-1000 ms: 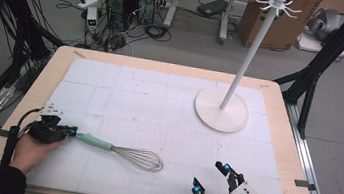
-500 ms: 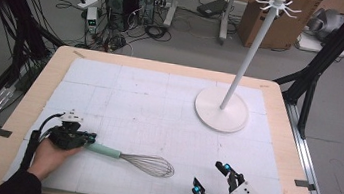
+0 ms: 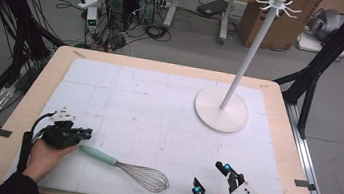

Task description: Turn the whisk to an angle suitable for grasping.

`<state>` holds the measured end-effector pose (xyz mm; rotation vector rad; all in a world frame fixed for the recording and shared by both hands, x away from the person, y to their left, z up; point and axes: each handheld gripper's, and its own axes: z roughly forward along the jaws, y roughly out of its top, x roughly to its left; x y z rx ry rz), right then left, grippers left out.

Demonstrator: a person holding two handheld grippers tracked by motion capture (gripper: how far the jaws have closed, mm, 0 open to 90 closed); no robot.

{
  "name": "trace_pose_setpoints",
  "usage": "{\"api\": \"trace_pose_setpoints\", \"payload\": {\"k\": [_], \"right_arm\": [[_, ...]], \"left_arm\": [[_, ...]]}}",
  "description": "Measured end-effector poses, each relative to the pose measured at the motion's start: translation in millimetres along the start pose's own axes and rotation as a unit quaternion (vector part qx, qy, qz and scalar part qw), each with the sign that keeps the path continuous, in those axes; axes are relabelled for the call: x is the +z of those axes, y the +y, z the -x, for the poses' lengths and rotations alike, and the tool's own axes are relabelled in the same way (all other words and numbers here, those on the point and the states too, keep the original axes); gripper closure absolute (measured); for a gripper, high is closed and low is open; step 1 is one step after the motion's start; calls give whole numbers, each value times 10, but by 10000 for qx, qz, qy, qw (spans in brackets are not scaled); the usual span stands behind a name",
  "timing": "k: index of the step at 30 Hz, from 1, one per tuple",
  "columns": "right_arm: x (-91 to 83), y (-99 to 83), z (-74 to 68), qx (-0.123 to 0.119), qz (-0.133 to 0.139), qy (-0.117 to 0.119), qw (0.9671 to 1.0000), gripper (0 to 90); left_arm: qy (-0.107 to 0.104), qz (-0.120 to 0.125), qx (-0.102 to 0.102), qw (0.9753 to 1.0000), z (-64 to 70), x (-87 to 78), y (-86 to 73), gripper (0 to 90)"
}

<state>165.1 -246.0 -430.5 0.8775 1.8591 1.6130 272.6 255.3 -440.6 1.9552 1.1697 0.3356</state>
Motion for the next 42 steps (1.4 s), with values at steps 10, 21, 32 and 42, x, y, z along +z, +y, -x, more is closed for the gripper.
{"api": "trace_pose_setpoints", "payload": {"k": [10, 21, 32, 42], "right_arm": [[18, -3, -4, -10, -27, -17, 10000, 158], [10, -6, -3, 32, -29, -31, 10000, 159], [8, -2, -7, 32, -17, -8, 10000, 159], [9, -2, -8, 32, -22, -6, 10000, 160]], "left_arm": [[-161, -51, 109, 9998, 36, -313, -285, 877], [134, -252, 152, 9995, -22, -111, -267, 875], [197, -265, 206, 9992, 67, -86, -263, 878], [-27, -284, 285, 9992, 180, -3, -225, 883]]}}
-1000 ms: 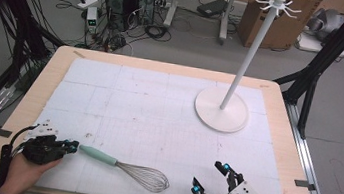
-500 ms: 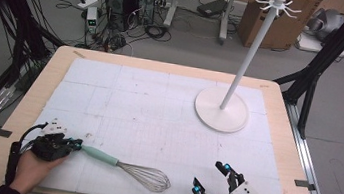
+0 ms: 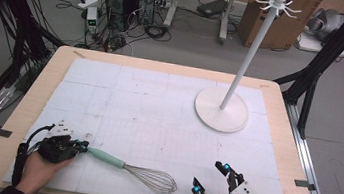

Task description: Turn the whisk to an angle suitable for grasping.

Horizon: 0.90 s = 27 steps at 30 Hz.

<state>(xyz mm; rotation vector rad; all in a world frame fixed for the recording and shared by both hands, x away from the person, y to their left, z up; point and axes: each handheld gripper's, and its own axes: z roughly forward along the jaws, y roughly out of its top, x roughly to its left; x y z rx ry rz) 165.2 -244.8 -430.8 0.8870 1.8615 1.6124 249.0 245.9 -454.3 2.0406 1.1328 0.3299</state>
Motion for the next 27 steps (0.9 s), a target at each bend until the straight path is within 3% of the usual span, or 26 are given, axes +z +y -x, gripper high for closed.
{"api": "trace_pose_setpoints", "payload": {"k": [9, 27], "right_arm": [[-2, 2, 7, -23, 28, 2, 10000, 160], [-1, 1, 5, -21, 18, 13, 10000, 164]], "left_arm": [[-91, 63, 22, 9999, 115, 93, 45, 886], [-112, 166, 22, 9998, 107, 96, 27, 892]]}}
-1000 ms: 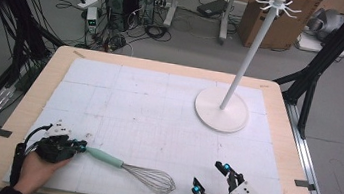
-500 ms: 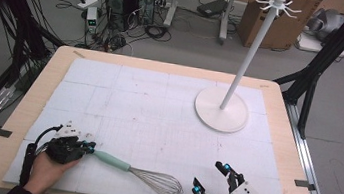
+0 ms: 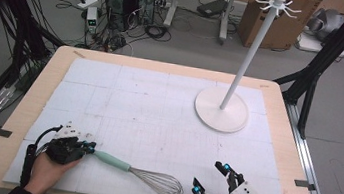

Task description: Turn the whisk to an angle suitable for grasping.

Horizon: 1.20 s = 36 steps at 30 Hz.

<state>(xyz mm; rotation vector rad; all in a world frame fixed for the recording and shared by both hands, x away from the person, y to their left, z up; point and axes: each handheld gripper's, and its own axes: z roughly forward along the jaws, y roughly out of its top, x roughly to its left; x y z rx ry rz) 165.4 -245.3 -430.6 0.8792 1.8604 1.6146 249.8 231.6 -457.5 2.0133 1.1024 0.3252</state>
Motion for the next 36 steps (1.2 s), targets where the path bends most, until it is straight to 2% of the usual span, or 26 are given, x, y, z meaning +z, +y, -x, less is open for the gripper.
{"api": "trace_pose_setpoints", "payload": {"k": [2, 4, 7, 10, 12, 15, 23, 26, 30, 34, 36], "right_arm": [[-1, -1, -2, 18, -13, 10, 10000, 165], [-2, 0, -1, 9, 1, 9, 10000, 165], [-4, 0, -2, 16, -4, 6, 10000, 165], [-1, -1, -5, 7, -19, 3, 10000, 165], [2, -1, -5, -10, -13, 6, 10000, 165], [2, -2, -6, 4, -20, -3, 10000, 165], [4, -2, -5, 0, -17, -3, 10000, 165], [-2, -2, -3, 19, 0, -4, 10000, 165], [-2, -3, -2, 11, 1, -4, 10000, 165], [-1, -7, -2, 5, -31, -22, 10000, 165], [-6, -6, -4, 25, -18, -31, 10000, 165]], "left_arm": [[48, 67, 9, 10000, -6, -5, -8, 860], [123, 189, 17, 9997, -21, -23, -21, 772], [194, 371, -116, 9991, -55, -68, -31, 605], [202, 490, -76, 9986, -68, -114, -37, 588], [352, 520, -68, 9980, -70, -139, -33, 479], [361, 648, -121, 9972, -84, -172, -34, 416], [310, 897, -197, 9953, -64, -273, -89, 322], [348, 1029, -140, 9940, -40, -358, -124, 312], [455, 1291, 1, 9906, 6, -515, -182, 273], [438, 1539, -25, 9871, 34, -674, -225, 253], [416, 1707, -46, 9844, 54, -763, -246, 253]]}}
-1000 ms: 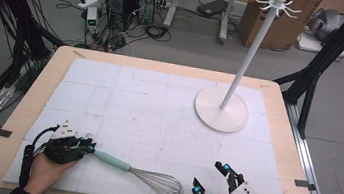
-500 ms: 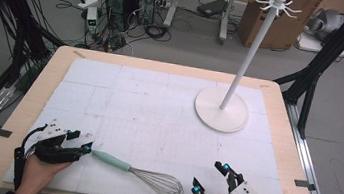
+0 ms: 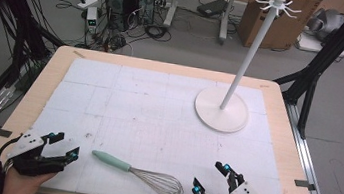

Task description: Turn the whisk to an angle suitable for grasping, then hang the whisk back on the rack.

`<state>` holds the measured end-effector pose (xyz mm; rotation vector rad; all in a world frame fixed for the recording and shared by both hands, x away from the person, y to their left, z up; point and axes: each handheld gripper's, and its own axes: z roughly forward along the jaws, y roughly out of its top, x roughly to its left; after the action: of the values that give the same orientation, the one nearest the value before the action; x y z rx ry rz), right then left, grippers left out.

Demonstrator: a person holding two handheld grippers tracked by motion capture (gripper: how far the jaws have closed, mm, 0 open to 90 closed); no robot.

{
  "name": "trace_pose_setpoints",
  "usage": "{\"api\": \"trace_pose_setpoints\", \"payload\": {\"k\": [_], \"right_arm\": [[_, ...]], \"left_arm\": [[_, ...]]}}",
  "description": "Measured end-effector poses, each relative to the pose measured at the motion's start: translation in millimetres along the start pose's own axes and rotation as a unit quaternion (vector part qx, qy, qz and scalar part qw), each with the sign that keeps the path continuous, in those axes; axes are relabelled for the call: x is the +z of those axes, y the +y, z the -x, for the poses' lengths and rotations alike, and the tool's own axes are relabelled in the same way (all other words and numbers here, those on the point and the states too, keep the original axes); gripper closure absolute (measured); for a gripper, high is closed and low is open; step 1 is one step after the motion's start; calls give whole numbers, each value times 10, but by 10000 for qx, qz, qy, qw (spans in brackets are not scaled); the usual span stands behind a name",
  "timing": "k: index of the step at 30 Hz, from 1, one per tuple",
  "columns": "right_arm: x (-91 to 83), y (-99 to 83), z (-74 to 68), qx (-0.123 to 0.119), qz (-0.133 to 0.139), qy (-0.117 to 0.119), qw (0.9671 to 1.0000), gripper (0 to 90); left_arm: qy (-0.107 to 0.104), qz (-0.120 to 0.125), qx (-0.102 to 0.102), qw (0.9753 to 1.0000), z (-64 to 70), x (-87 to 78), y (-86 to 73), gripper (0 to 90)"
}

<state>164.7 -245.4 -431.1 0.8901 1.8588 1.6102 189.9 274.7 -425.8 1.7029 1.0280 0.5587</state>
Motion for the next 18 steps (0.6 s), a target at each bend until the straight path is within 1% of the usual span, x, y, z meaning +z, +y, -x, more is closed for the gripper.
{"api": "trace_pose_setpoints", "payload": {"k": [4, 8, 10, 12, 16, 18], "right_arm": [[-5, -2, -5, -4, -21, -27, 10000, 165], [1, -6, 0, -20, -19, -10, 10000, 165], [3, -7, 0, -15, -20, -5, 10000, 164], [4, -4, -5, -17, -4, 2, 10000, 164], [30, 29, -17, 96, -17, 215, 9997, 163], [64, 67, -27, 204, -56, 377, 9991, 150]], "left_arm": [[3, 391, -47, 9992, 36, -198, 10, 253], [11, 655, -93, 9978, 90, -348, -1, 247], [27, 817, -90, 9966, 124, -409, -12, 246], [9, 962, -22, 9954, 166, -462, -23, 246], [-9, 1116, 93, 9937, 256, -545, -48, 245], [-39, 1161, 92, 9932, 298, -577, -65, 244]]}}
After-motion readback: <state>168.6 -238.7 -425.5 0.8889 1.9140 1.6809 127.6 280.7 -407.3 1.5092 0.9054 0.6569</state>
